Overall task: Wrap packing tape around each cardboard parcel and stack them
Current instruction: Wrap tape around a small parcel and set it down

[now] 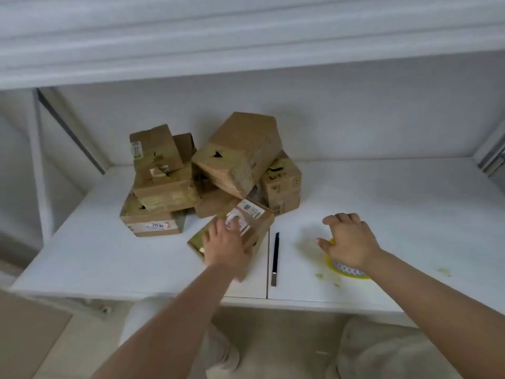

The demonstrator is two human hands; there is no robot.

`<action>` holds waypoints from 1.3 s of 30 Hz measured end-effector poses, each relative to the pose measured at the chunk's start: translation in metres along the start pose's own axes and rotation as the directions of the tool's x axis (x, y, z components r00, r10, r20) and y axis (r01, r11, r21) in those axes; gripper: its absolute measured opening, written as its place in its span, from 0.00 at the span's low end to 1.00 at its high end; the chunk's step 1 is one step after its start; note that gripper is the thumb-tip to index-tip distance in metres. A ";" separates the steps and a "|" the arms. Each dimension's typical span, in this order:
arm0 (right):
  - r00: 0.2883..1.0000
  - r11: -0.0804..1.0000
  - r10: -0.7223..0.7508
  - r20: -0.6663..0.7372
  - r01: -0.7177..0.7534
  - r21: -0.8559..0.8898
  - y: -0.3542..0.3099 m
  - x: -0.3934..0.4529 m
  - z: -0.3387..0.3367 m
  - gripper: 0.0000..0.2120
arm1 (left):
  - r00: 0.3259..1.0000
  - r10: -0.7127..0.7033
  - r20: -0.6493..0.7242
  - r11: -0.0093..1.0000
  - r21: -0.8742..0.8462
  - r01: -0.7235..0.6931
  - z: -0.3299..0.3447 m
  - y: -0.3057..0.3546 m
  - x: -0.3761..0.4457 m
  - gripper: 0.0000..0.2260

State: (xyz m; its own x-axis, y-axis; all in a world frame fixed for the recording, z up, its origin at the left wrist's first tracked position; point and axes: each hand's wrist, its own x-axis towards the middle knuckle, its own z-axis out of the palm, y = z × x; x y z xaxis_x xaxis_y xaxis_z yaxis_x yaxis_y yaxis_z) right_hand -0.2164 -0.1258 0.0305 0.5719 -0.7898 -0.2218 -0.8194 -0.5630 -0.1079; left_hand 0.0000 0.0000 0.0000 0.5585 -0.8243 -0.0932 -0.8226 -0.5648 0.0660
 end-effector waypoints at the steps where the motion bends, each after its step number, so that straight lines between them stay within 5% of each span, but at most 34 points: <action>1: 1.000 1.000 -0.004 0.001 0.004 -0.005 -0.001 -0.002 0.001 0.27 | 0.993 -0.094 0.071 0.996 0.016 0.093 0.000 -0.008 0.007 0.42; 5: 1.000 1.000 -0.019 0.011 0.020 -0.019 -0.008 -0.004 0.007 0.28 | 0.916 -0.281 0.285 0.956 0.000 0.293 0.000 -0.041 0.024 0.62; 11: 0.998 0.998 -0.058 0.022 0.058 -0.008 -0.041 -0.007 0.015 0.26 | 0.940 -0.248 0.233 0.953 -0.116 0.280 -0.003 -0.046 -0.001 0.58; 14: 0.995 0.981 -0.087 0.056 0.076 0.178 -0.069 -0.017 0.027 0.24 | 0.920 -0.268 0.286 0.889 -0.294 0.350 -0.003 -0.042 -0.025 0.57; 17: 0.975 0.767 -0.101 0.197 -0.049 0.640 -0.096 -0.034 0.039 0.24 | 0.912 -0.266 0.312 0.838 -0.393 0.379 -0.001 -0.030 -0.052 0.57; 20: 0.968 0.495 -0.053 0.244 -0.187 0.848 -0.107 -0.046 0.052 0.22 | 0.933 -0.182 0.309 0.783 -0.528 0.328 0.007 -0.017 -0.074 0.55; 23: 0.964 0.235 0.128 0.234 -0.258 0.937 -0.091 -0.045 0.064 0.19 | 0.964 -0.081 0.252 0.406 -0.875 0.263 0.003 -0.015 -0.090 0.39; 25: 0.953 0.075 0.173 0.248 -0.264 0.962 -0.072 -0.047 0.066 0.18 | 0.936 -0.128 0.327 0.127 -0.931 0.342 -0.001 -0.017 -0.094 0.24; 26: 0.957 0.045 0.173 0.232 -0.243 0.969 -0.064 -0.049 0.065 0.17 | 0.919 -0.132 0.371 0.079 -0.921 0.383 0.000 -0.018 -0.093 0.22; 33: 0.959 -0.038 0.168 0.226 -0.223 0.974 -0.036 -0.072 0.075 0.10 | 0.877 0.097 0.470 0.055 -0.883 0.467 0.022 0.013 -0.099 0.16; 39: 0.904 0.172 0.295 0.311 -0.370 0.913 -0.012 -0.078 0.090 0.10 | 0.910 0.020 0.415 0.148 -0.901 0.407 0.052 0.038 -0.097 0.18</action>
State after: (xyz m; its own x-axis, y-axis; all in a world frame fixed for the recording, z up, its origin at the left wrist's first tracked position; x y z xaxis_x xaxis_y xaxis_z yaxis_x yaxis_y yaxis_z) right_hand -0.2545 -0.0356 -0.0381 0.2631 -0.8040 -0.5333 -0.3885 0.4176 -0.8213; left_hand -0.0914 0.0608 -0.0401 0.4471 -0.7449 -0.4952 0.2025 -0.4550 0.8672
